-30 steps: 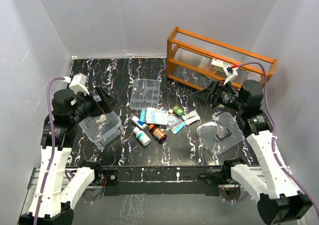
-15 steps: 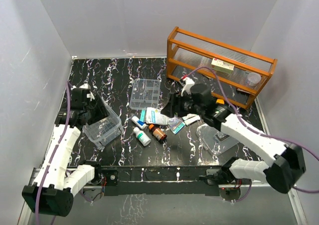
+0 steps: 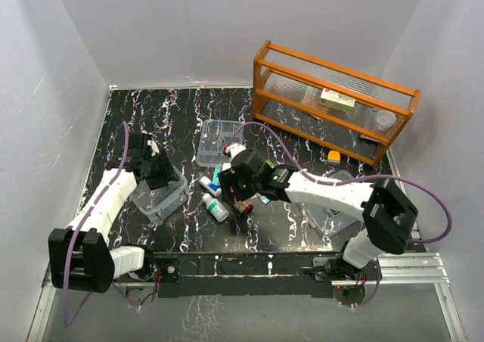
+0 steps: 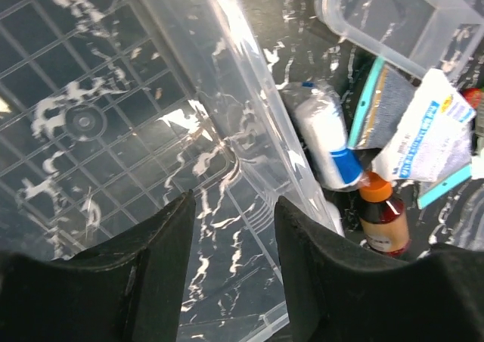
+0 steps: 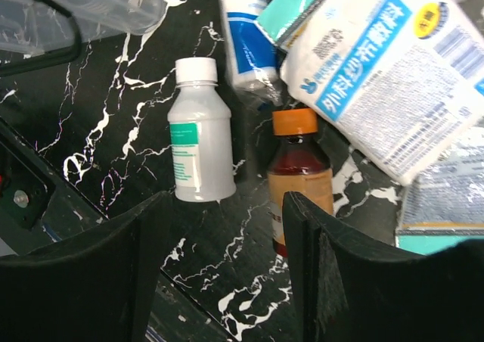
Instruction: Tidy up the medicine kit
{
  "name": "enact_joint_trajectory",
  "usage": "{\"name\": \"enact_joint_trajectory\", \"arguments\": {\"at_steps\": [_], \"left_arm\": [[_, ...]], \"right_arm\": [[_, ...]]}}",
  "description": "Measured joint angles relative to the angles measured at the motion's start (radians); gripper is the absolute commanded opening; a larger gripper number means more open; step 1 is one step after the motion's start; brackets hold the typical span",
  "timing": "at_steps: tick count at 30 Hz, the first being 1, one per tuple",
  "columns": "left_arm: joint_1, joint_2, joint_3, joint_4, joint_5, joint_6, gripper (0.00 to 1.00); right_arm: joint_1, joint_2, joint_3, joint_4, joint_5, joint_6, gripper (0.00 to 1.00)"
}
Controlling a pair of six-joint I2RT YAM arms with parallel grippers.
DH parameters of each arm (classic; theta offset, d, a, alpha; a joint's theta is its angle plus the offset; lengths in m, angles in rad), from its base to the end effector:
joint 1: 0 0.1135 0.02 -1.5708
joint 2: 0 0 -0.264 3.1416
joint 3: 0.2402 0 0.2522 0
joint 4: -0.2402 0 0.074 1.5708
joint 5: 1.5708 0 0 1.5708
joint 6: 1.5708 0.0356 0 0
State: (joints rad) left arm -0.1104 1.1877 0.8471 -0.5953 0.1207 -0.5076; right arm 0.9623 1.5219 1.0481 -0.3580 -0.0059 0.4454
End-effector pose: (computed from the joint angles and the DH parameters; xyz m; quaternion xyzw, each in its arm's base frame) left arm 0.2352 -0.0304 0.2451 -0.1686 0.9334 -0.1493 0.2794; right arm 0.1863 0.2678 0.2378 -0.2394 0.9013 0.2358 0.2735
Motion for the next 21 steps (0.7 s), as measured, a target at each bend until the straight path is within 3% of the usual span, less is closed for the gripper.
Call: {"name": "enact_joint_trajectory", "arguments": {"at_steps": [10, 21], "left_arm": [[0.0, 0.033, -0.005, 0.146, 0.195, 0.01, 0.5], [0.0, 0.036, -0.053, 0.231, 0.279, 0.009, 0.5]], "right_arm": [[0.08, 0.156, 0.105, -0.03, -0.005, 0.013, 0.62], [0.11, 0.377, 0.238, -0.131, 0.022, 0.04, 0.54]]}}
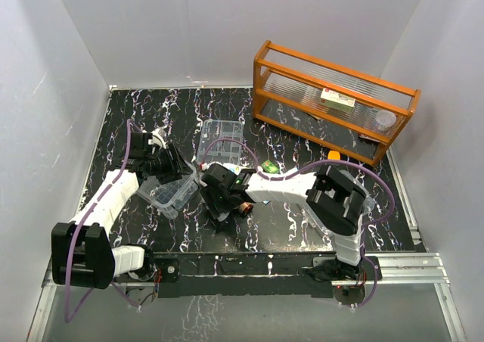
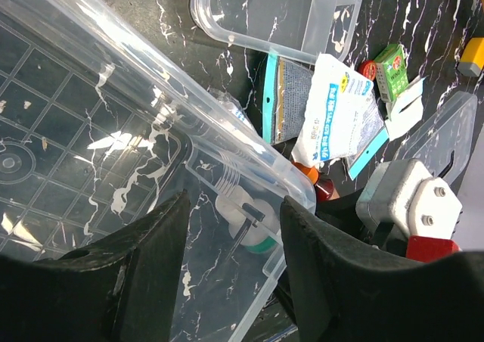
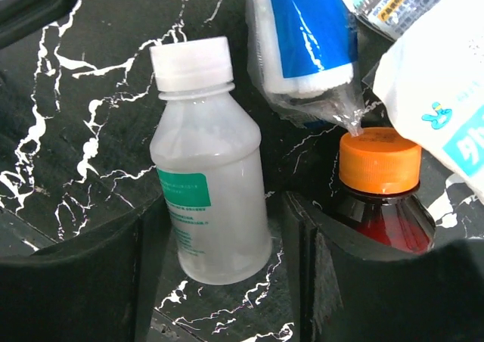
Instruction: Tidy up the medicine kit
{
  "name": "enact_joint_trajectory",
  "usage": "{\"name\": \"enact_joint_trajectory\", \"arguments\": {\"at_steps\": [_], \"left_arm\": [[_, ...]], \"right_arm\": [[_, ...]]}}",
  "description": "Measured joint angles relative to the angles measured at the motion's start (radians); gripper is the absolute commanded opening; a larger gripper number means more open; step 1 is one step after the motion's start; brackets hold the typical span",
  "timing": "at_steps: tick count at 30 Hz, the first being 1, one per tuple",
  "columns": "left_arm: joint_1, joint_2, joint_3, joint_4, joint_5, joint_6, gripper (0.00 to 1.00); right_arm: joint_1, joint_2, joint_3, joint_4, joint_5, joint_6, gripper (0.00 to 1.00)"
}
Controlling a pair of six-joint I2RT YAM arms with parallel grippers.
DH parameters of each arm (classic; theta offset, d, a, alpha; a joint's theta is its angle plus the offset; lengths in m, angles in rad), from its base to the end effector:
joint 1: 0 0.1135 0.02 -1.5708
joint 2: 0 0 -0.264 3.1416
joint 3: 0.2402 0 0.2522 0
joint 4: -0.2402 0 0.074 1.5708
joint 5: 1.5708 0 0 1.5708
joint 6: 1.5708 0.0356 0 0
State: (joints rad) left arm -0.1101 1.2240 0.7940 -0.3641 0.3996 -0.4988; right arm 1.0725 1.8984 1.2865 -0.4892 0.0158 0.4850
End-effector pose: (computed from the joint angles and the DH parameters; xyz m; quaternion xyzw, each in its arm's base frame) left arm 0.2497 -0.0415 0.2380 -0.1014 0.9046 -0.2865 0.2990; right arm 0.1867 0.3419 0.1741 -0.2798 0.9314 0.1580 0.1710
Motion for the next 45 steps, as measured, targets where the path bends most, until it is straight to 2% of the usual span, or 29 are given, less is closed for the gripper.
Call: {"name": "enact_joint_trajectory", "arguments": {"at_steps": [6, 10, 15, 22, 25, 29, 33, 36, 38, 41, 45], "left_arm": [[0.001, 0.013, -0.006, 0.027, 0.021, -0.002, 0.5], [0.002, 0.031, -0.007, 0.053, 0.05, -0.021, 0.49], [0.002, 0.061, -0.014, 0.098, 0.091, -0.064, 0.48], [0.002, 0.083, -0.024, 0.165, 0.133, -0.154, 0.48], [0.002, 0.083, -0.025, 0.212, 0.157, -0.205, 0.51], [0.002, 0.077, -0.023, 0.227, 0.163, -0.231, 0.6], [0.002, 0.04, 0.016, 0.094, 0.058, -0.169, 0.73], [0.002, 0.0, 0.089, -0.034, -0.078, -0.09, 0.87], [0.003, -0.017, 0.151, -0.105, -0.183, -0.034, 0.93], [0.018, -0.015, 0.235, -0.173, -0.333, 0.043, 0.93], [0.067, 0.038, 0.327, -0.227, -0.511, 0.132, 0.84]], "right_arm": [[0.0, 0.003, 0.0, 0.001, 0.024, 0.018, 0.37], [0.0, 0.002, -0.01, 0.029, 0.041, 0.022, 0.31], [0.001, -0.049, -0.086, 0.094, 0.076, 0.044, 0.3], [0.001, -0.291, -0.271, 0.136, 0.154, 0.138, 0.3], [0.001, -0.416, -0.32, 0.15, 0.197, 0.195, 0.3], [0.001, -0.542, -0.335, 0.151, 0.243, 0.251, 0.31], [0.001, -0.621, -0.335, 0.15, 0.277, 0.285, 0.31], [-0.002, -0.632, -0.328, 0.148, 0.296, 0.295, 0.31], [-0.002, -0.622, -0.312, 0.145, 0.3, 0.294, 0.32], [-0.007, -0.59, -0.266, 0.145, 0.299, 0.28, 0.32], [-0.018, -0.564, -0.232, 0.153, 0.28, 0.264, 0.32]]}}
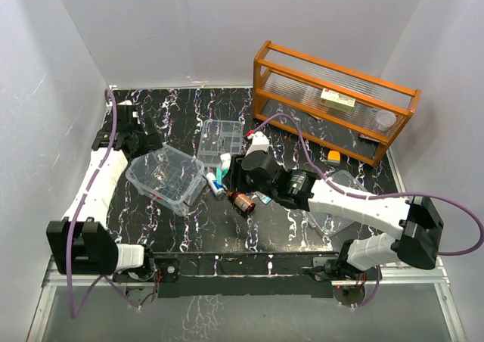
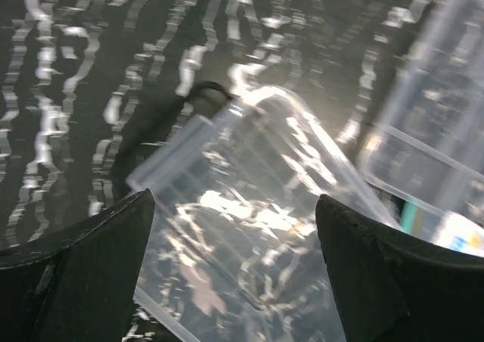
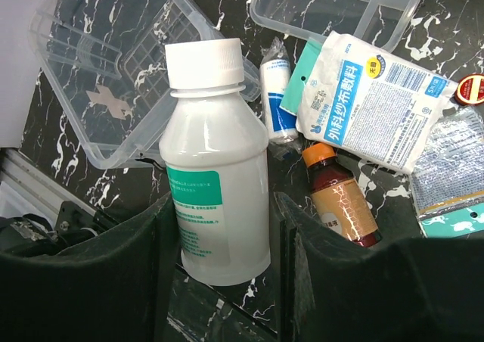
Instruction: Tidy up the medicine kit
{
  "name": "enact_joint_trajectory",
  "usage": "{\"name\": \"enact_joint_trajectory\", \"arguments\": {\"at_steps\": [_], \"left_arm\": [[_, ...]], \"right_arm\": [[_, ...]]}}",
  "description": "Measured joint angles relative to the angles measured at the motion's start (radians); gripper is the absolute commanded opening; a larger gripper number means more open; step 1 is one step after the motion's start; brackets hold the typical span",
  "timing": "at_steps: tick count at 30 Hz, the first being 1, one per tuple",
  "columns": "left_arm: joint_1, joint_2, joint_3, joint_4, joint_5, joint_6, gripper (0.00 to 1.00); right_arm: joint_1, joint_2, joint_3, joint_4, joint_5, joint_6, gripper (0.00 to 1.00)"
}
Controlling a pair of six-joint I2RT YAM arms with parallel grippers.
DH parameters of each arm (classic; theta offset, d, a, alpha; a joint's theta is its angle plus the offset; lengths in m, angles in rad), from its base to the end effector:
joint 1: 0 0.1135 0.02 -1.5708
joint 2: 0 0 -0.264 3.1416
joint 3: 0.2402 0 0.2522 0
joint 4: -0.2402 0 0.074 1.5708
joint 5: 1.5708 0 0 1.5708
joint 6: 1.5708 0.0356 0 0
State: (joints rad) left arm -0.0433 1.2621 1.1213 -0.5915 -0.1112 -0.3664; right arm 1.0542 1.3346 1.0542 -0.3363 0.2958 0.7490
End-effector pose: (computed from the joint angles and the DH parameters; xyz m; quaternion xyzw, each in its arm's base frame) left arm 0.2720 -0.0078 0.3169 -0.1690 0.8965 -0.0330 0.4083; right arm 0.1564 0.2543 0.2975 -0.0667 0.8787 0.2750 0.3844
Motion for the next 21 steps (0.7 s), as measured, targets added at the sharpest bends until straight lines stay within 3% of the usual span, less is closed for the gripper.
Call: {"name": "enact_joint_trajectory", "arguments": {"at_steps": [5, 8, 14, 21], "left_arm": [[0.044, 0.144, 0.044, -0.032, -0.163, 0.058, 0.81], [0.055, 0.215, 0.043, -0.055, -0.2, 0.076, 0.72], [0.084, 0.239, 0.037, -0.068, -0.2, 0.064, 0.5], [0.097, 0.211, -0.008, -0.063, -0.098, 0.011, 0.44]], "right_arm": [[-0.014, 0.002, 0.003, -0.001, -0.025, -0.021, 0.32], [-0.019, 0.011, 0.008, -0.001, -0.042, -0.037, 0.32], [-0.022, 0.069, 0.036, 0.017, -0.098, -0.049, 0.31], [-0.022, 0.157, 0.098, 0.026, -0.138, -0.042, 0.31]]}}
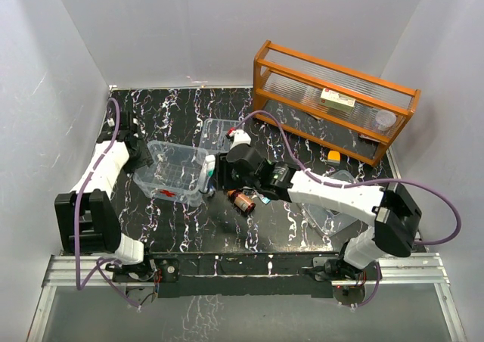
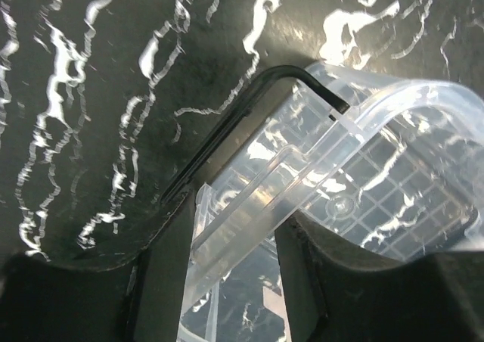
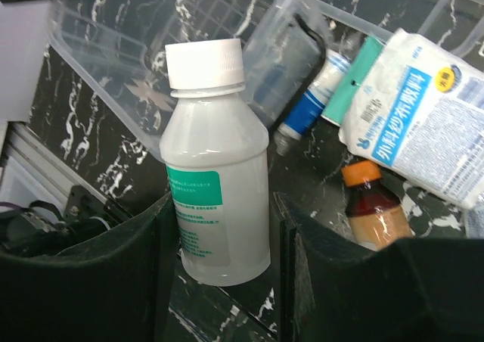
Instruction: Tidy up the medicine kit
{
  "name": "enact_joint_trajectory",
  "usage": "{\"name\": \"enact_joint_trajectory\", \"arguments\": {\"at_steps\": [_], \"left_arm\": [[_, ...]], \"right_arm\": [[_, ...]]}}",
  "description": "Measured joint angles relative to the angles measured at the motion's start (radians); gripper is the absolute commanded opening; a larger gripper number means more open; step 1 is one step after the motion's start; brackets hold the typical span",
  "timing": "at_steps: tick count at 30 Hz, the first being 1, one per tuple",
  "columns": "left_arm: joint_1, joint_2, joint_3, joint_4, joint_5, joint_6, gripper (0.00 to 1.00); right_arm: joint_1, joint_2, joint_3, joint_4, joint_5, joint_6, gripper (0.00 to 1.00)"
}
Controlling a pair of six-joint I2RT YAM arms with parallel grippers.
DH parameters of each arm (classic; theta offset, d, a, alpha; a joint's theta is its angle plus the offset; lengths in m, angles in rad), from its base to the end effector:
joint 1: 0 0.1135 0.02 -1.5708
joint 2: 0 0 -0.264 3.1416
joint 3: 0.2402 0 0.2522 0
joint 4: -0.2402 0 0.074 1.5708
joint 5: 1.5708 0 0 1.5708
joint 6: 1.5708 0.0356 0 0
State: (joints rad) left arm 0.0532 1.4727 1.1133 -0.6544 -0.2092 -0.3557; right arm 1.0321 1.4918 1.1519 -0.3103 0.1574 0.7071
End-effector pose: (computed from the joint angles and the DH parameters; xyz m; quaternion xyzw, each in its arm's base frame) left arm 0.3013 0.0234 0.2539 -0.2222 0.9305 0.0580 0.2854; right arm 0.1777 0.2864 0.2855 -0.1100 0.8870 0.2929 0.3395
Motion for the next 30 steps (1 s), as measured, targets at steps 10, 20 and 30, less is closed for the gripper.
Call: {"name": "enact_joint_trajectory", "arguments": {"at_steps": [10, 20, 30], "left_arm": [[0.0, -0.103, -0.078, -0.047, 0.078, -0.056, 0.68], [0.0, -0.319, -0.028, -0.047, 0.071, -0.072, 0.67], [0.0, -0.418, -0.09, -0.005, -0.018, -0.149, 0.54]], "right_arm": [[0.002, 0.221, 0.267, 0.05, 0.001, 0.116, 0.3], [0.026, 0.589, 0.605, 0.03, 0.043, 0.192, 0.3], [0.04, 0.767, 0.737, -0.04, 0.011, 0.248, 0.32]]}}
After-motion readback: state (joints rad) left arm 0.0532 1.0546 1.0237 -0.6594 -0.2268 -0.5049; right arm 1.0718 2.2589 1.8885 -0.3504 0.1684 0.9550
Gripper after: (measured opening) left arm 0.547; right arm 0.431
